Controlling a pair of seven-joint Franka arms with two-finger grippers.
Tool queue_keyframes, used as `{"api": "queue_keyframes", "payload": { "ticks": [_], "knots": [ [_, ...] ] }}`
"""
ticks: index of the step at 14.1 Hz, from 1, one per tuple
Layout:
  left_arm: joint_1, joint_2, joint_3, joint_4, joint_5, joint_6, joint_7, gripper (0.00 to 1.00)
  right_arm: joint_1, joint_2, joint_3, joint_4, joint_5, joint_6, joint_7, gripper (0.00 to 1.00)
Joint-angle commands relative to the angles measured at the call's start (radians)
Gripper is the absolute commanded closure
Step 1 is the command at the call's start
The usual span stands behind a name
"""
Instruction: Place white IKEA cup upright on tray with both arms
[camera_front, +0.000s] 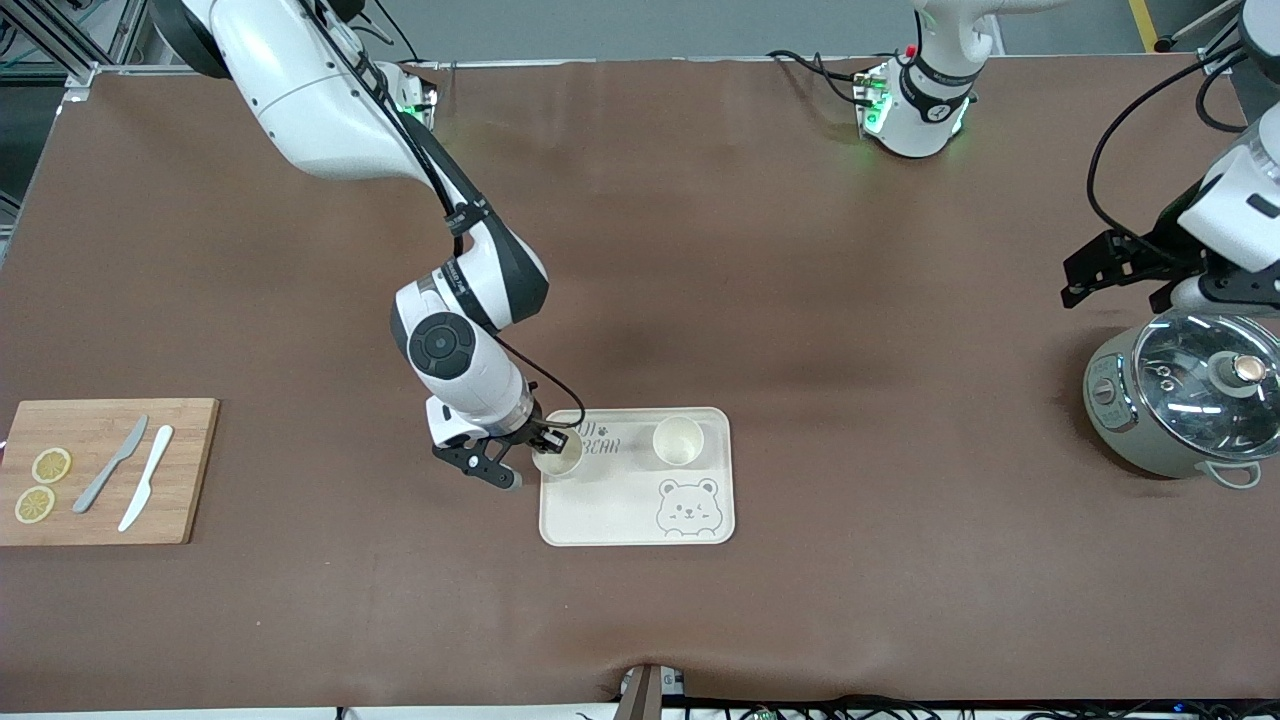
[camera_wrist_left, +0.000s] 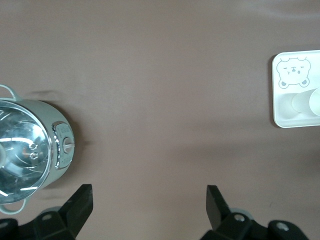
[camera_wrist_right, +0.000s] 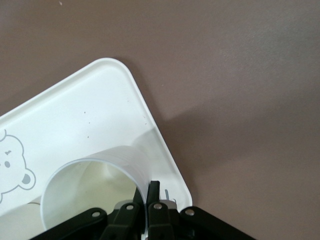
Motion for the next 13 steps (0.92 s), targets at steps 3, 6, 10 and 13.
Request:
{"api": "queue_keyframes", "payload": {
  "ticks": [3,6,10,13],
  "knots": [
    [0.024,-0.011,0.005,0.053,0.024,-0.032,0.005,0.0,0.027,0.042,-0.013,0.039,-0.02,0.019,0.039,1.0],
    [0.005,-0.016,0.034,0.057,0.026,-0.069,0.055,0.0,0.03,0.052,-0.013,0.039,-0.029,0.038,0.041,1.0],
    [0.006,0.015,0.031,0.135,0.015,-0.133,0.035,0.0,0.033,0.058,-0.013,0.039,-0.032,0.041,0.042,1.0],
    [0.003,0.016,0.027,0.134,0.029,-0.138,0.029,0.0,0.033,0.058,-0.013,0.039,-0.032,0.046,0.041,1.0]
  ]
}}
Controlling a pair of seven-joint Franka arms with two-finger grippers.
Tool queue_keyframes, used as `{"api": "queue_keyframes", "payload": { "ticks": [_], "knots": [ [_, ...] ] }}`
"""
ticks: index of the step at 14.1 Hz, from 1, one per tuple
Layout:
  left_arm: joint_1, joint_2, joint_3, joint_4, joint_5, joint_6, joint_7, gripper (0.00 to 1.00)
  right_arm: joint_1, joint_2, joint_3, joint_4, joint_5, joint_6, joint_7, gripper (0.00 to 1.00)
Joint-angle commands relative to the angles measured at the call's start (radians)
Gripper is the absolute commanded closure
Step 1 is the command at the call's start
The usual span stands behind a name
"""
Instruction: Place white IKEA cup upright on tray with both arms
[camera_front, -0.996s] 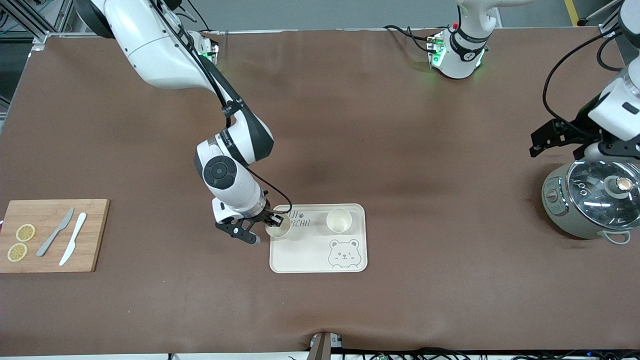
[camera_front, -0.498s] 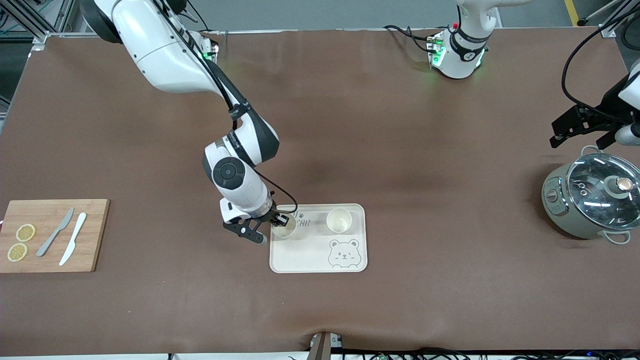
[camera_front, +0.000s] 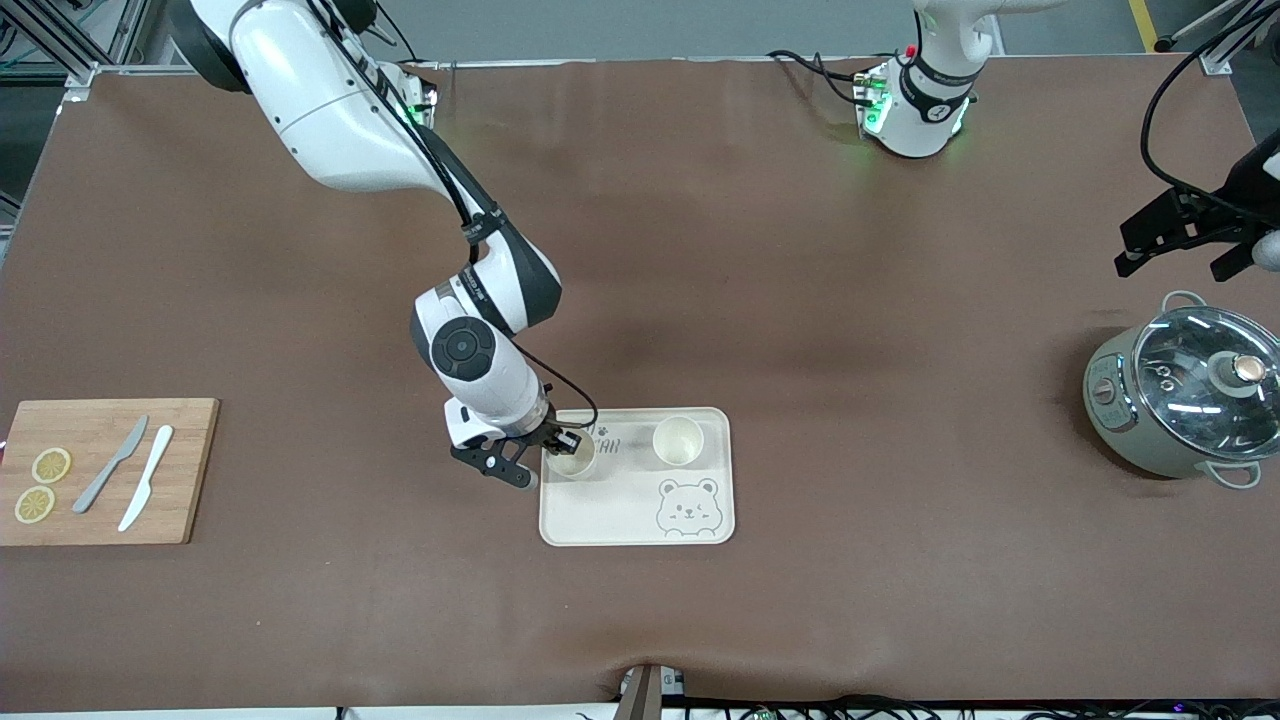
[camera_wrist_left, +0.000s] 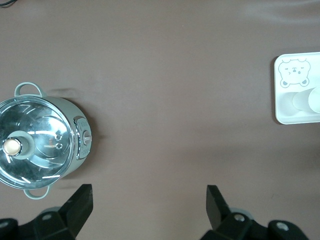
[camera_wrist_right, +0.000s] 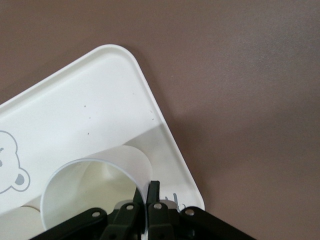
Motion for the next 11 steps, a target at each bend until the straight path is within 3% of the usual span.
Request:
{"api": "queue_keyframes", "payload": {
  "ticks": [1,5,6,11],
  "knots": [
    [-0.009,0.017,0.001,0.032,0.021,-0.032,-0.001,0.0,0.016,0.016,-0.012,0.03,-0.022,-0.001,0.027,0.94],
    [-0.014,0.021,0.001,0.034,0.009,-0.03,-0.029,0.0,0.016,0.011,-0.012,0.03,-0.024,-0.001,0.027,0.1],
    [-0.013,0.022,0.0,0.032,0.009,-0.03,-0.029,0.0,0.016,0.009,-0.014,0.03,-0.029,-0.003,0.027,0.0],
    [-0.012,0.022,0.0,0.034,0.015,-0.024,-0.023,0.0,0.005,-0.052,-0.014,0.041,-0.036,-0.085,0.016,0.0]
  ]
}}
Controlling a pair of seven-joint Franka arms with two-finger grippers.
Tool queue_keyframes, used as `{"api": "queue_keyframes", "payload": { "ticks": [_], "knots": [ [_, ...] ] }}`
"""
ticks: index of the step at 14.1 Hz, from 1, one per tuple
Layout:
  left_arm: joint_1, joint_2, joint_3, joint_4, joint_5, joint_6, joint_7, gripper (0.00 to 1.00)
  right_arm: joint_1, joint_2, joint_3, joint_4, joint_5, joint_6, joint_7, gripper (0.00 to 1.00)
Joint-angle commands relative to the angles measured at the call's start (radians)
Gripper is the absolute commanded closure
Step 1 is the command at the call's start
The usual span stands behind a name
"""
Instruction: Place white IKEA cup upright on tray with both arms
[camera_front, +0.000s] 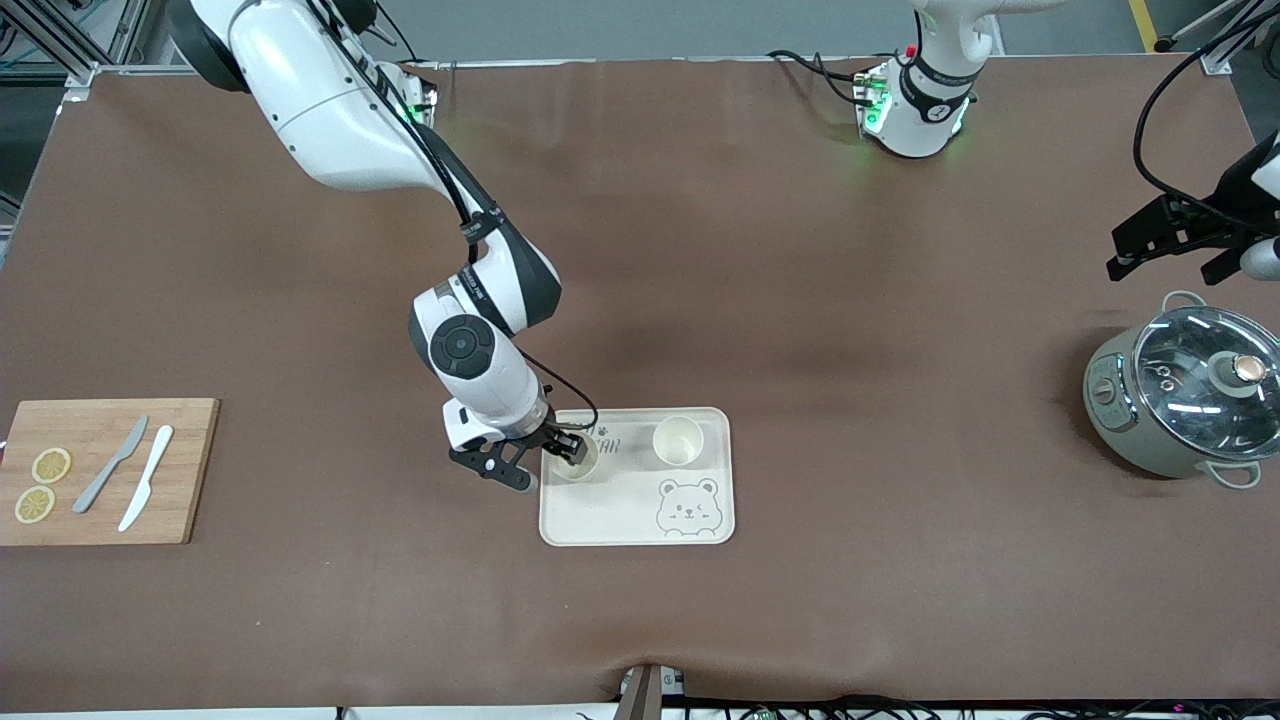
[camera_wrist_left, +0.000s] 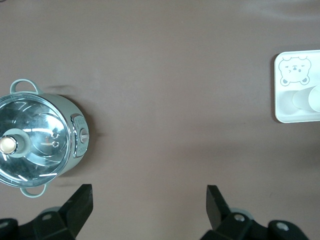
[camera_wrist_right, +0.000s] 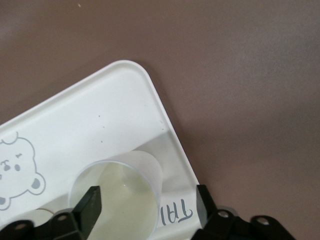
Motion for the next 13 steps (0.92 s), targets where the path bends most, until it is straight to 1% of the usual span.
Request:
{"api": "queue_keyframes", "payload": {
  "ticks": [1,3,5,7,8,11,13],
  "knots": [
    [-0.008,0.015,0.0,0.029,0.015,-0.016,-0.017,0.0,0.002,-0.087,-0.009,0.015,-0.019,-0.136,0.01,0.0],
    [-0.011,0.015,-0.001,0.03,0.015,-0.014,-0.02,0.0,-0.01,-0.167,-0.011,0.046,-0.021,-0.278,-0.017,0.0],
    [-0.01,0.015,-0.001,0.029,0.016,-0.016,-0.02,0.0,-0.052,-0.274,-0.009,0.047,-0.016,-0.426,-0.16,0.0],
    [-0.01,0.016,-0.001,0.029,0.018,-0.016,-0.019,0.0,-0.119,-0.367,-0.008,0.046,-0.015,-0.568,-0.334,0.0],
    [-0.01,0.016,-0.001,0.029,0.018,-0.014,-0.019,0.0,-0.156,-0.408,-0.009,0.046,-0.012,-0.619,-0.428,0.0],
    [-0.011,0.015,-0.004,0.029,0.021,-0.016,-0.02,0.0,-0.288,-0.514,-0.009,0.038,-0.007,-0.724,-0.701,0.0],
    [-0.011,0.015,-0.016,0.029,0.022,-0.016,-0.02,0.0,-0.375,-0.534,-0.005,0.046,0.01,-0.745,-0.824,0.0]
  ]
}}
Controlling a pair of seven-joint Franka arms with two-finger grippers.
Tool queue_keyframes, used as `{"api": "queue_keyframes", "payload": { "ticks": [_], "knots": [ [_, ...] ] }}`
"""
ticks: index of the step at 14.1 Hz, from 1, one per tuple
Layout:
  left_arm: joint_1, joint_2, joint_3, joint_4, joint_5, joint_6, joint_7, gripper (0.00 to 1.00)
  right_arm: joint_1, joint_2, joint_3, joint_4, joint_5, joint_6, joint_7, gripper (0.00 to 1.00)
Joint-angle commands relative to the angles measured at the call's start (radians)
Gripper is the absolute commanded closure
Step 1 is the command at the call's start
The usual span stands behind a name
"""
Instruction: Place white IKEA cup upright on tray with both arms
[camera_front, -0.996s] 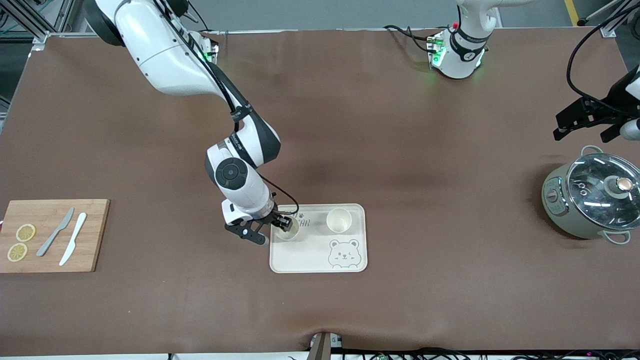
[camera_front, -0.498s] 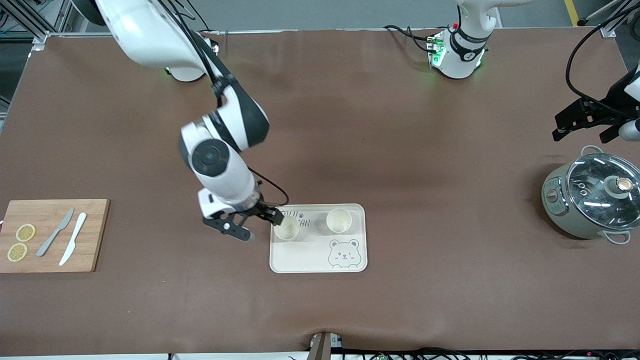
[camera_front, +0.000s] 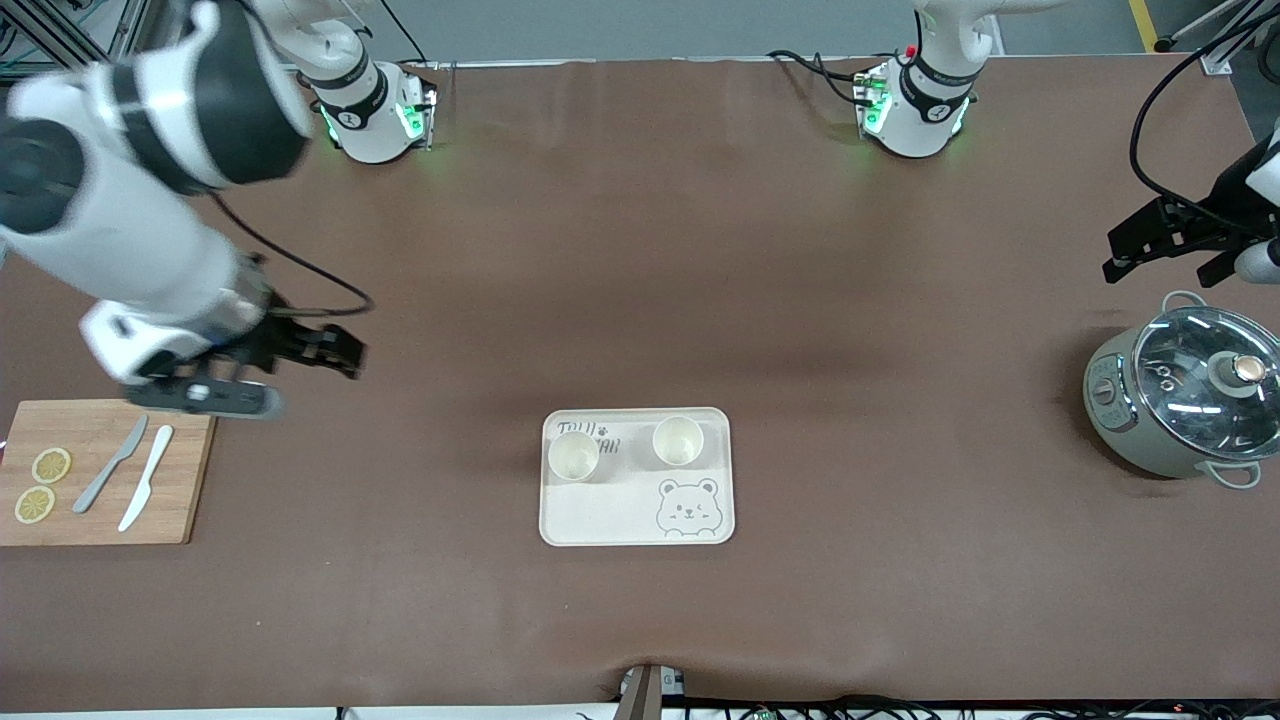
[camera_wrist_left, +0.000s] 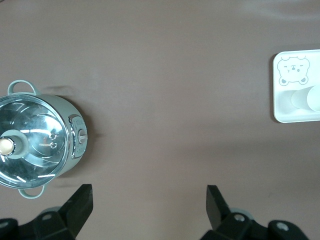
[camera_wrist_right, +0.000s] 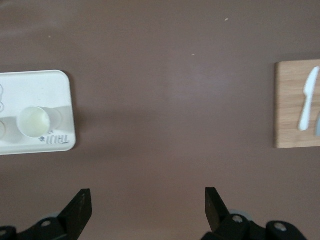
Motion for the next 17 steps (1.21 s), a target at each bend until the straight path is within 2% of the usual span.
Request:
{"api": "queue_keyframes", "payload": {
  "ticks": [1,5,8,13,15,17],
  "knots": [
    [-0.005,0.008,-0.012,0.025,0.022,-0.016,-0.016,0.0,-0.084,-0.041,0.021,-0.035,0.012,-0.013,-0.114,0.0],
    [-0.005,0.008,-0.012,0.025,0.024,-0.016,-0.016,0.0,-0.084,-0.041,0.017,-0.032,-0.004,-0.014,-0.108,0.0],
    [-0.006,0.008,-0.014,0.025,0.024,-0.016,-0.016,0.0,-0.128,-0.041,0.027,-0.026,0.013,-0.016,-0.107,0.0],
    [-0.005,0.01,-0.014,0.023,0.022,-0.014,-0.016,0.0,-0.157,-0.042,0.014,-0.026,-0.016,-0.047,-0.139,0.0],
    [-0.006,0.01,-0.014,0.025,0.022,-0.016,-0.018,0.0,-0.185,-0.042,0.015,-0.024,-0.043,-0.047,-0.305,0.0],
    [-0.008,0.01,-0.022,0.025,0.024,-0.016,-0.03,0.0,-0.226,-0.042,0.017,-0.007,-0.031,-0.051,-0.427,0.0]
  ]
}}
